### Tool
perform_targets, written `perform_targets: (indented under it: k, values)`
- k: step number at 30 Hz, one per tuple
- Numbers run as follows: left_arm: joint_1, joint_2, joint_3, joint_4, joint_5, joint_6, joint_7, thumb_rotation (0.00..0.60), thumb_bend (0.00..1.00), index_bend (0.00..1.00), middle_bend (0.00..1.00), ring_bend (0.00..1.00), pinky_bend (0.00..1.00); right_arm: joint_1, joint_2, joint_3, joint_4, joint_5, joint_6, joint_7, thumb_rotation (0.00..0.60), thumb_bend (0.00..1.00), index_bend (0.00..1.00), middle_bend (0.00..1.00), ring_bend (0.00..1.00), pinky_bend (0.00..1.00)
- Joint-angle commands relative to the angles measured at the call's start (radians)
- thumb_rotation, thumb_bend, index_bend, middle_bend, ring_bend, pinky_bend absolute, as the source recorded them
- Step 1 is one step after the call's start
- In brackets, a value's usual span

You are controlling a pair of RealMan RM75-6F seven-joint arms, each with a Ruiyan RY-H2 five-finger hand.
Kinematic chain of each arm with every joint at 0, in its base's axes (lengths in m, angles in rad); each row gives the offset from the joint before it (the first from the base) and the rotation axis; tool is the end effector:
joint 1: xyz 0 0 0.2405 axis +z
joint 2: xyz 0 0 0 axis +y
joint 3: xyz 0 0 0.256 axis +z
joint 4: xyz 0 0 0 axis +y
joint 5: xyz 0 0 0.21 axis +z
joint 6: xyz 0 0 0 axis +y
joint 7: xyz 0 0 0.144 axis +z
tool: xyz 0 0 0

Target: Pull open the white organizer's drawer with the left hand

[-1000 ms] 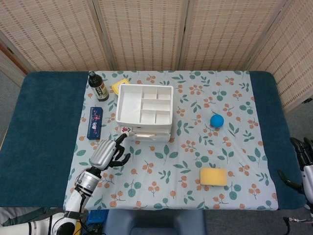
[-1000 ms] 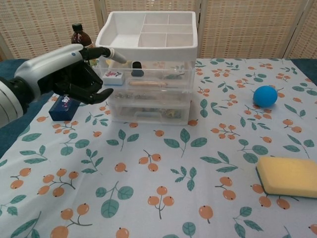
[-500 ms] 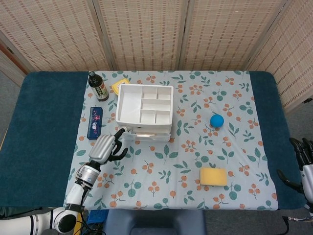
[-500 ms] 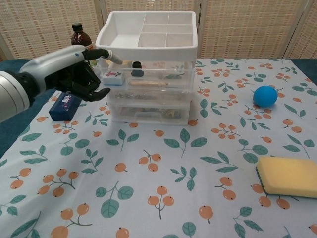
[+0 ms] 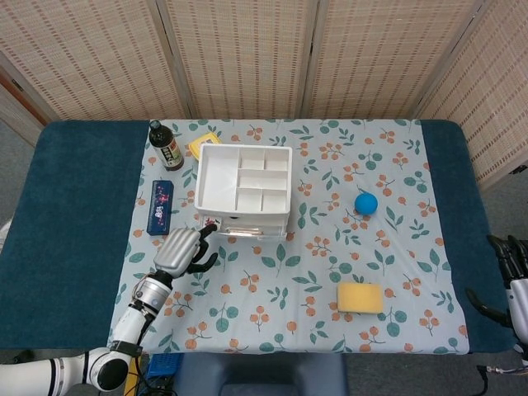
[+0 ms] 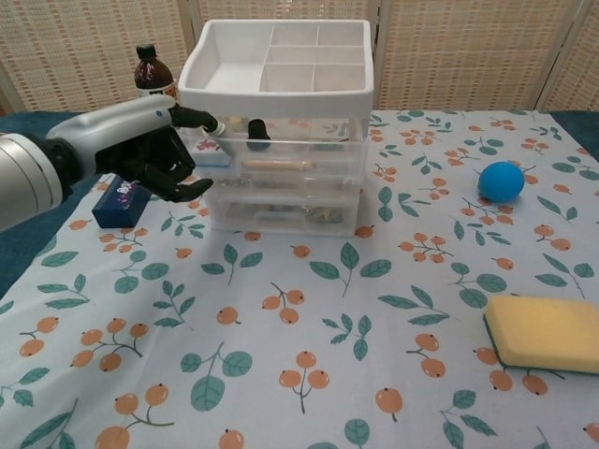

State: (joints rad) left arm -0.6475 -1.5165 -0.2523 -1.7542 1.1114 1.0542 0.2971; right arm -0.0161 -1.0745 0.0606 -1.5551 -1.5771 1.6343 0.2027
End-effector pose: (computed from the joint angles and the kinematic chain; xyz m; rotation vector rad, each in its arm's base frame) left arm -0.1086 0.3081 0.0055 -1.7420 -1.1831 -1.1859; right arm -0.3209 -0.1505 0.1948 1.2812 -0.8845 1.0525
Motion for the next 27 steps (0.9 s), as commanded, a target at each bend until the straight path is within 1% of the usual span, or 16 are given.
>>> perform_targets:
  k: [1, 6, 11, 21, 27]
  values:
    - [0.001, 0.013, 0.010, -0.012, 0.008, 0.002, -0.003, 0.600, 0.40, 0.34, 0.90, 0.98, 1.00, 0.002, 0.001, 0.000, 0.000, -0.002, -0.002, 0.002, 0.600, 0.26, 0.00, 0.10, 0.00, 0.01]
    - [0.006, 0.037, 0.030, -0.038, 0.034, 0.011, -0.010, 0.600, 0.40, 0.37, 0.90, 0.98, 1.00, 0.005, 0.001, 0.001, -0.002, -0.005, -0.004, -0.001, 0.600, 0.26, 0.00, 0.10, 0.00, 0.01]
    - [0.007, 0.060, 0.053, -0.069, 0.047, 0.008, -0.005, 0.600, 0.40, 0.38, 0.90, 0.98, 1.00, 0.006, 0.001, 0.000, -0.003, -0.007, -0.005, -0.001, 0.600, 0.26, 0.00, 0.10, 0.00, 0.01]
    - [0.016, 0.081, 0.097, -0.125, 0.078, 0.025, 0.020, 0.600, 0.40, 0.39, 0.90, 0.98, 1.00, 0.009, 0.002, 0.000, -0.003, -0.012, -0.005, 0.000, 0.600, 0.26, 0.00, 0.10, 0.00, 0.01]
    - [0.021, 0.094, 0.115, -0.149, 0.093, 0.032, 0.025, 0.600, 0.40, 0.40, 0.90, 0.98, 1.00, 0.008, 0.003, -0.001, -0.003, -0.013, -0.003, 0.001, 0.600, 0.26, 0.00, 0.10, 0.00, 0.01]
